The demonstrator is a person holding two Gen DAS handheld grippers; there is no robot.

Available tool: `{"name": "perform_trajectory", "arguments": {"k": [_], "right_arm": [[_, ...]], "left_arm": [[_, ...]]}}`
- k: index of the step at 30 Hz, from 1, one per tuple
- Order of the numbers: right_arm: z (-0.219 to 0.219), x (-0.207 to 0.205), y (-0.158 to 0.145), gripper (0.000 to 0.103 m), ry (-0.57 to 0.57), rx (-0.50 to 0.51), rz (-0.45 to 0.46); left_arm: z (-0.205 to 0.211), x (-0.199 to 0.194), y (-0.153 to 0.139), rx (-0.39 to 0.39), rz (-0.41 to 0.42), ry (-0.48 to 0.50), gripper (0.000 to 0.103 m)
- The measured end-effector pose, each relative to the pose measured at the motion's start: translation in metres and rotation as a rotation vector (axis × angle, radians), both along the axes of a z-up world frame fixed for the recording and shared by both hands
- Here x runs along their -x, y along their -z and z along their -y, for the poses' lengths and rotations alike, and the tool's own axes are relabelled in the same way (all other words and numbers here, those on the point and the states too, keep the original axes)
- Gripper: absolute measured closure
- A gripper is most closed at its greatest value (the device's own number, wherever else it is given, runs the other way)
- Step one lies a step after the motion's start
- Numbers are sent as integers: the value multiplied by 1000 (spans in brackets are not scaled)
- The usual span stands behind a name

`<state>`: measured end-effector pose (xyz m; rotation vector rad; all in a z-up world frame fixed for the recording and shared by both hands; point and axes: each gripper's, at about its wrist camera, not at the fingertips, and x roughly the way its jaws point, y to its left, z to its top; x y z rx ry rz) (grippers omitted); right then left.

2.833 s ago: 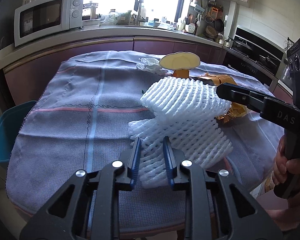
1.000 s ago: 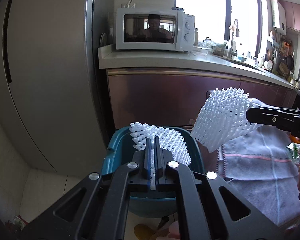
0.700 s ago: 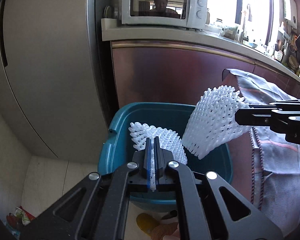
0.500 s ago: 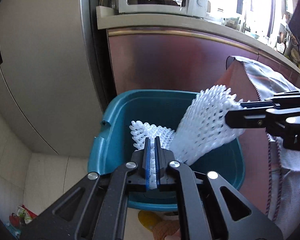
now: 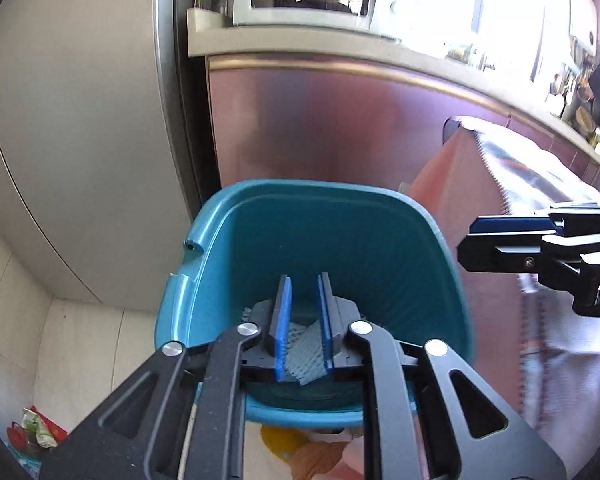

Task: Collect trash
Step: 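Return the left gripper to the table and grasp the green-and-white packet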

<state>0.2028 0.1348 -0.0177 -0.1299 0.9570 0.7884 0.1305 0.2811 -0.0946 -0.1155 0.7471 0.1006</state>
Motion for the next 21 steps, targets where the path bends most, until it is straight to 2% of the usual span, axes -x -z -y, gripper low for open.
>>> {"name": "perform_trajectory", "arguments": {"k": [6, 12, 15, 21], "right_arm": [[47, 34, -31, 67, 33, -84, 100], [108, 74, -61, 59, 103, -139, 198], [144, 90, -69, 59, 163, -159, 220], [214, 125, -75, 59, 322, -125, 281]], "left_arm": [[22, 34, -40, 23, 121, 53, 68], [69, 61, -73, 54, 217, 187, 55], [97, 69, -81, 73, 236, 269, 51], [161, 78, -83, 112, 208, 419, 49]]}}
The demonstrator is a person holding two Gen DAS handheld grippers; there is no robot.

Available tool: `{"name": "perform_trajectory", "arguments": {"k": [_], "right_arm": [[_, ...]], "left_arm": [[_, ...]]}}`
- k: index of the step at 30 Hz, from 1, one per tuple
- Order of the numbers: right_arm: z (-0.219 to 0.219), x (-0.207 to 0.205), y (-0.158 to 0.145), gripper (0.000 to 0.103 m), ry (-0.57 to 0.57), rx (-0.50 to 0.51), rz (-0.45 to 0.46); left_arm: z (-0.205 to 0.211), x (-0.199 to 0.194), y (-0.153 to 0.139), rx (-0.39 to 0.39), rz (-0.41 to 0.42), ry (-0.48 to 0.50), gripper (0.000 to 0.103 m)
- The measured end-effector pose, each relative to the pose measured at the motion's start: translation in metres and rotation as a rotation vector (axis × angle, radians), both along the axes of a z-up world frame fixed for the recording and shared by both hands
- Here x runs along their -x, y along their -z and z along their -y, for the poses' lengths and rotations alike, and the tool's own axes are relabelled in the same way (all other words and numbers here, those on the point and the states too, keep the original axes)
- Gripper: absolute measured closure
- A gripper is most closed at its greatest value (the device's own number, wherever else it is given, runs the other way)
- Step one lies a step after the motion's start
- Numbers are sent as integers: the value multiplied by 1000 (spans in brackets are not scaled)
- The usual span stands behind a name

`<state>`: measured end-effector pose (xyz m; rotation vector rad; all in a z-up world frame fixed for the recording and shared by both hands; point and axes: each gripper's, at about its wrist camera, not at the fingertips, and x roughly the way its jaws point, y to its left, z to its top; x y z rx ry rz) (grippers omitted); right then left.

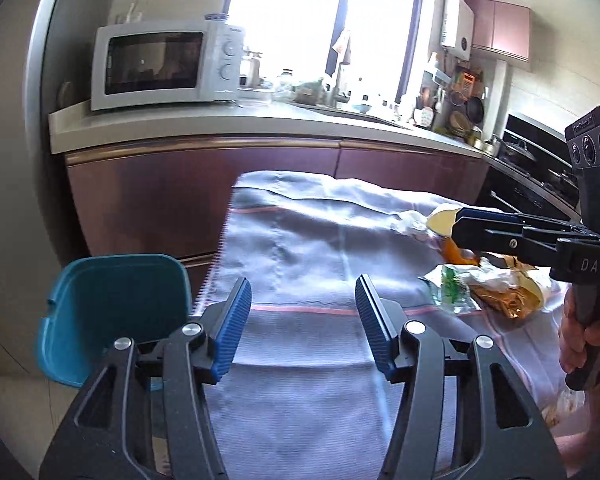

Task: Collect trash
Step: 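Return the left gripper to the table and grasp the green-and-white packet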

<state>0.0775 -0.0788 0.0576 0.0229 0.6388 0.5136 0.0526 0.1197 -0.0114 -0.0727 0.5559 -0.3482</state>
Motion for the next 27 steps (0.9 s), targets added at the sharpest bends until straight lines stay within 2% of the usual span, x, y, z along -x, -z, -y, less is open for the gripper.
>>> {"name": "perform_trajectory", "arguments": {"k": [7, 14, 20, 27], "right_arm": [[86, 23, 6, 59, 204, 2, -10], [147, 25, 14, 59, 363, 1, -30], [168, 17, 30, 58, 395, -27, -91], [166, 11, 43, 58, 379, -43, -131]], "left_arm": [[68, 3, 13, -16, -63, 133, 49], [103, -15, 24, -35, -117, 196, 49], [117, -32, 30, -55, -164, 209, 48], [129, -47, 36, -57, -227, 234, 47]]}}
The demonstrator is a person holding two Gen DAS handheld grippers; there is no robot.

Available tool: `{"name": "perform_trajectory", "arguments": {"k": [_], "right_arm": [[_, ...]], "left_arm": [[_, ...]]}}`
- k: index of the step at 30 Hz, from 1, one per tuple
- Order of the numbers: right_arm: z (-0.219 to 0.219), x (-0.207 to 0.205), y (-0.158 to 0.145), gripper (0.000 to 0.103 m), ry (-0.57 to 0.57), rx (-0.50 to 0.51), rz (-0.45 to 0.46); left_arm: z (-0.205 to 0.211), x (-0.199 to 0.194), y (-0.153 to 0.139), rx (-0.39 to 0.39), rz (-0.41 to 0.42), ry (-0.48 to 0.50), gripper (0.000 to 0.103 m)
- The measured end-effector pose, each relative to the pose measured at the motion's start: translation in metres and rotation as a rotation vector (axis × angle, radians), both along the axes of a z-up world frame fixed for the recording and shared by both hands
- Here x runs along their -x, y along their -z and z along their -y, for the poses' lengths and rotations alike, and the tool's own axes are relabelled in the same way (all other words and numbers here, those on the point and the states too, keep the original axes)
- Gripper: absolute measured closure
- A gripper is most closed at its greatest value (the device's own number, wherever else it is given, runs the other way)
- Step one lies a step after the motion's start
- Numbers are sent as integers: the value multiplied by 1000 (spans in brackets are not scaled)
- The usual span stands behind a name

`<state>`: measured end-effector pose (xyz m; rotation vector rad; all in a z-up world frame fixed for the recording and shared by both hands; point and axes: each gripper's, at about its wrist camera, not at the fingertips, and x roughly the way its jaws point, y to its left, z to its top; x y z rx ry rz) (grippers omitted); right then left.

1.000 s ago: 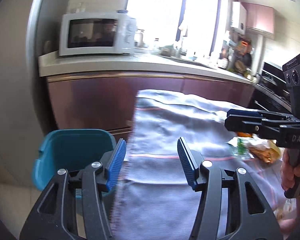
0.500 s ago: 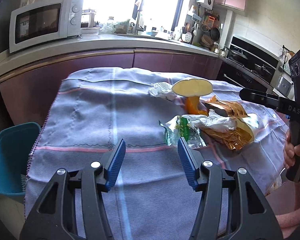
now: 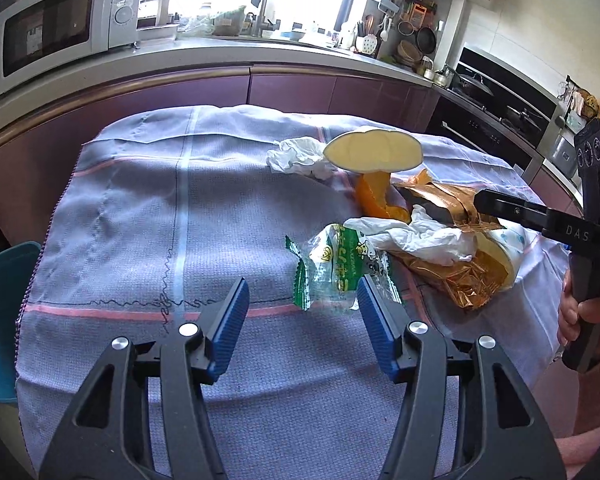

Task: Collect trash
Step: 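Return the left gripper to the table and grasp the green-and-white packet, then grasp the gold snack wrapper with the right gripper while the left gripper holds the packet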

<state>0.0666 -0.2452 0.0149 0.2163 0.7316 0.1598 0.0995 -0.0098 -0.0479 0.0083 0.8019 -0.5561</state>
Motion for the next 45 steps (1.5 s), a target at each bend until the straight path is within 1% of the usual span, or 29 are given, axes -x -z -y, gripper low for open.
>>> {"name": "perform_trajectory", "arguments": {"k": [6, 8, 9, 10, 11, 13, 14, 15, 20, 26, 28, 40, 45], "right_arm": [[4, -3, 3, 59, -10, -33, -13], [5, -3, 3, 67, -11, -41, -10], [6, -3, 3, 71, -14, -43, -8], [6, -2, 3, 73, -15, -46, -7], [7, -2, 3, 75, -15, -51, -5], [8, 0, 2, 80, -18, -55, 1], [9, 1, 1, 80, -18, -56, 4], [9, 2, 0, 81, -19, -60, 8], [11, 7, -3, 84, -28, -73, 29], [9, 14, -13, 86, -45, -75, 66], [8, 17, -16, 90, -48, -74, 79], [0, 37, -38, 90, -63, -62, 141], [-12, 43, -51, 90, -102, -57, 177]], "left_arm": [[9, -12, 6, 3, -61, 15, 49], [11, -14, 6, 3, -66, 21, 51], [12, -14, 6, 5, -72, 26, 54], [13, -15, 7, 6, -79, 29, 60], [15, -16, 8, 5, -85, 31, 63], [18, -17, 10, 3, -93, 37, 75], [19, -18, 10, 1, -94, 37, 78], [19, -18, 11, 3, -97, 39, 84], [19, -15, 9, 14, -87, 43, 92], [12, -5, 2, 23, -57, 36, 95], [9, -1, -2, 30, -49, 33, 95], [-33, 23, -24, 88, 8, -12, 96], [-54, 30, -34, 111, 33, -37, 96]]}}
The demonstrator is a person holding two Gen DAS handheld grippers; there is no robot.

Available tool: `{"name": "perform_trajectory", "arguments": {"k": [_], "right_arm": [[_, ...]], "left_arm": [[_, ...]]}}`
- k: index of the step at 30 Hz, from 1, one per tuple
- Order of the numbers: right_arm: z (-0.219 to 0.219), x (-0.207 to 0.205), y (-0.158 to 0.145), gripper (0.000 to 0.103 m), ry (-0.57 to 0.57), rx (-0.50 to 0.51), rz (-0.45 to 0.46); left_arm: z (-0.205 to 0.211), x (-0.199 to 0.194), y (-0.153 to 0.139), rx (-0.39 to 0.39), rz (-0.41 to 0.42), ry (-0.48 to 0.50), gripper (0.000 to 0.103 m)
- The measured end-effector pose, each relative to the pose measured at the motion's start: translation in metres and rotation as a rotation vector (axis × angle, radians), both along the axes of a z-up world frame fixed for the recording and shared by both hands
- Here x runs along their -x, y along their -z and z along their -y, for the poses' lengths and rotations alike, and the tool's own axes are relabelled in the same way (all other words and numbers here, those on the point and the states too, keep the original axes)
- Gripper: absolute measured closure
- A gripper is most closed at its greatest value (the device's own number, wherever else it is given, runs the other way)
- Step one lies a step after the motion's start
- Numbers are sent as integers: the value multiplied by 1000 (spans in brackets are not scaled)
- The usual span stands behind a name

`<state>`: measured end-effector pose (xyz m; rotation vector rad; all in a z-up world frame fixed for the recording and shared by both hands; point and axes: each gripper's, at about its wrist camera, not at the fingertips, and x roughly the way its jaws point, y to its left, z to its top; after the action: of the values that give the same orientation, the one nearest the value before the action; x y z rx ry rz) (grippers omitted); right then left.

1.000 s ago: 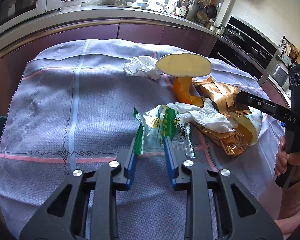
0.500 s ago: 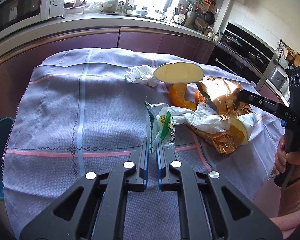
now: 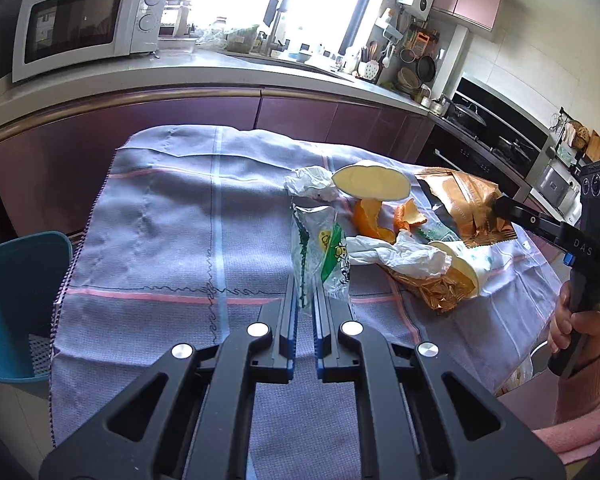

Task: Collect trash
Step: 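Grasp the gold snack wrapper with the right gripper while the left gripper holds the packet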

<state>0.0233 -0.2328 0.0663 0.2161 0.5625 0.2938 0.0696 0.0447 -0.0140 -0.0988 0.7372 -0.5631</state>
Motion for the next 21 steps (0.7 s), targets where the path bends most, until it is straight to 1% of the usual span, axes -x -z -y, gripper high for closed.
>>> {"name": "perform_trajectory", "arguments": {"k": [4, 9, 14, 21], "right_arm": [[-18, -1, -7, 90, -53, 1, 20], [-51, -12, -7, 90, -152, -6, 24], [-94, -31, -6, 90, -268, -9, 11], [-164, -59, -8, 90, -435, 10, 6]], "left_arm": [[-17, 6, -7, 11, 14, -27, 96], [-45, 11, -11, 16, 27, -81, 96], [-80, 17, -17, 8, 50, -168, 96], [-143, 19, -23, -4, 70, -320, 96]]}}
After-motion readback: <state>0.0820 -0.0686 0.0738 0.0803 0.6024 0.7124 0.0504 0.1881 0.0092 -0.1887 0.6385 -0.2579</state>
